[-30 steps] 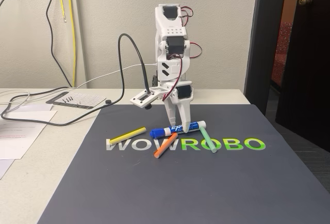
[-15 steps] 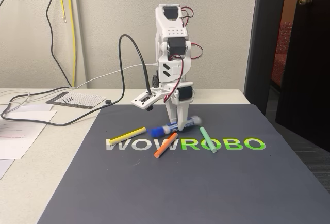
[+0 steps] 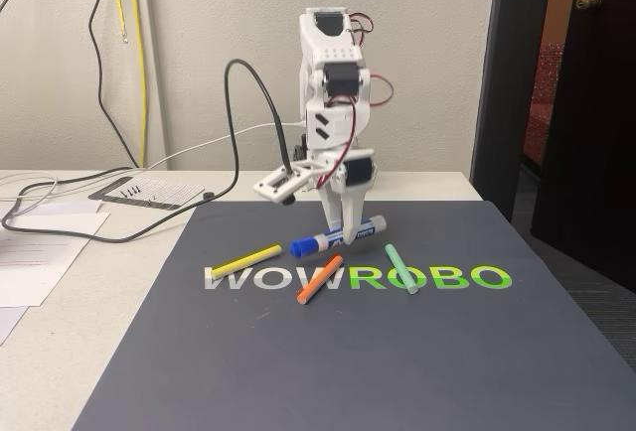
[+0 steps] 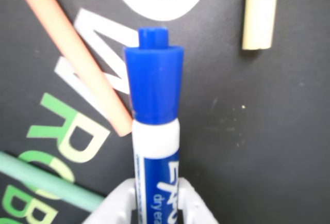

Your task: Pick up the blue marker.

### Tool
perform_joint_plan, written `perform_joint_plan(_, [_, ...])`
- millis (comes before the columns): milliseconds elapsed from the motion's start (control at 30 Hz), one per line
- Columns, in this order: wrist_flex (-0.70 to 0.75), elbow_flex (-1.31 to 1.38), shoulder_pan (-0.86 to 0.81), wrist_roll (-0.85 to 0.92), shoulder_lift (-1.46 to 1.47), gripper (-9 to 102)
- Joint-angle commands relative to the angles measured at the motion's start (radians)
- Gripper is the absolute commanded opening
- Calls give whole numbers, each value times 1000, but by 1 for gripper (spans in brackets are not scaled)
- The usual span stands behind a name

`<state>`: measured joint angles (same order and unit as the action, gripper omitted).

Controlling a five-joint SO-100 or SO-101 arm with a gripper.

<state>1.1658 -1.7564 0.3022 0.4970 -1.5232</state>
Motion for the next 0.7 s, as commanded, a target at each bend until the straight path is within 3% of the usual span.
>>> perform_joint_plan(0, [89,146,6,-20,-9,0])
perform_joint_plan(433, [376,514,71,-193,6,0])
perform_joint_plan(667, [387,572,107,-364,-100,0])
